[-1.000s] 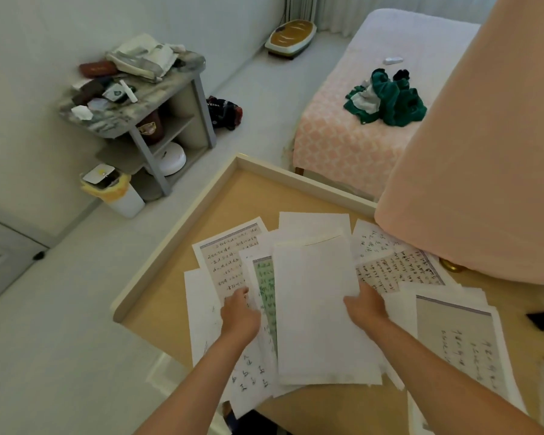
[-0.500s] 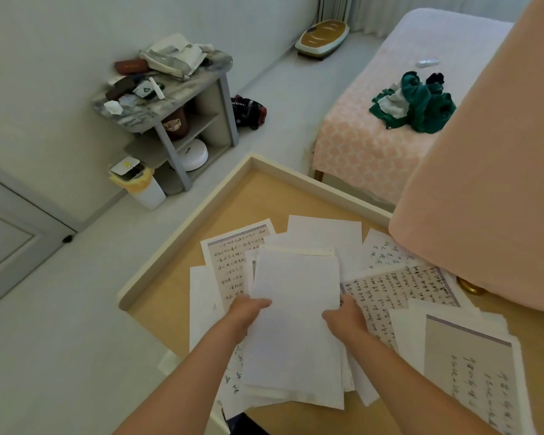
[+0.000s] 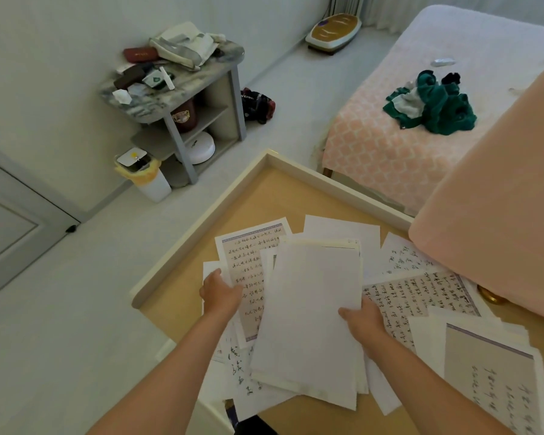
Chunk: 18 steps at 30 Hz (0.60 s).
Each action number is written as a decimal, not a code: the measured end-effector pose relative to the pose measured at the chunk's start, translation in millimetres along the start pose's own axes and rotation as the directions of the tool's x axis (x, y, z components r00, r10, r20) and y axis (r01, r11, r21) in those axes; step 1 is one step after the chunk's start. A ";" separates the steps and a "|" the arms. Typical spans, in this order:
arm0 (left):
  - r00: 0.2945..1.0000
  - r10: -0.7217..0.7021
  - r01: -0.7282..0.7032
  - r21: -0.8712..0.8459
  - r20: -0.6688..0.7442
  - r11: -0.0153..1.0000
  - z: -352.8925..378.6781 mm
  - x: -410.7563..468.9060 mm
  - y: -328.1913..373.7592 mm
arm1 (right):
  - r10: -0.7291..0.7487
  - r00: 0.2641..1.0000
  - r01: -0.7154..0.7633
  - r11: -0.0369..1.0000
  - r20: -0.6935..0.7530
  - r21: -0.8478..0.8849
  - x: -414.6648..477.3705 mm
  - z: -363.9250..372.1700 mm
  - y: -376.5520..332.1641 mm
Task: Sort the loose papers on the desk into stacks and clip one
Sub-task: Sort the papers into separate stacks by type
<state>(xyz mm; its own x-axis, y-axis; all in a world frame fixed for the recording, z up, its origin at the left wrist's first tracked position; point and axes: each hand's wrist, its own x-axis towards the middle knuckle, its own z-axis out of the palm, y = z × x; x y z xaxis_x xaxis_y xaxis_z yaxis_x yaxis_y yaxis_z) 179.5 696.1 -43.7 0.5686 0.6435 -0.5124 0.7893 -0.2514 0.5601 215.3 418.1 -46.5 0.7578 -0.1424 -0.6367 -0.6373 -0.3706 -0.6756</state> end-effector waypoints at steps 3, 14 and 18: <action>0.999 -0.020 0.025 -0.143 0.036 0.989 0.3 13.2 4.7 | 0.033 0.999 -0.033 0.999 -0.008 -0.009 0.7 17.2 -1.8; 0.971 -0.046 0.084 -0.156 0.233 0.984 2.2 35.0 13.1 | 0.067 0.991 -0.069 0.998 -0.118 -0.013 -5.8 47.6 -5.4; 1.000 0.004 -0.007 0.121 0.024 0.993 -6.6 31.2 7.3 | -0.180 0.951 0.109 0.956 -0.250 -0.273 -11.7 56.7 -7.5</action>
<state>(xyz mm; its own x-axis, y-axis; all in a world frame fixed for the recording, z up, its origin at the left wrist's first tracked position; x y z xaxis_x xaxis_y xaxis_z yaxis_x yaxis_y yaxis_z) 201.5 719.1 -51.4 0.5775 0.6246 -0.5256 0.8074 -0.3421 0.4807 203.2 474.5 -55.1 0.8705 -0.2980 -0.3916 -0.4885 -0.6201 -0.6139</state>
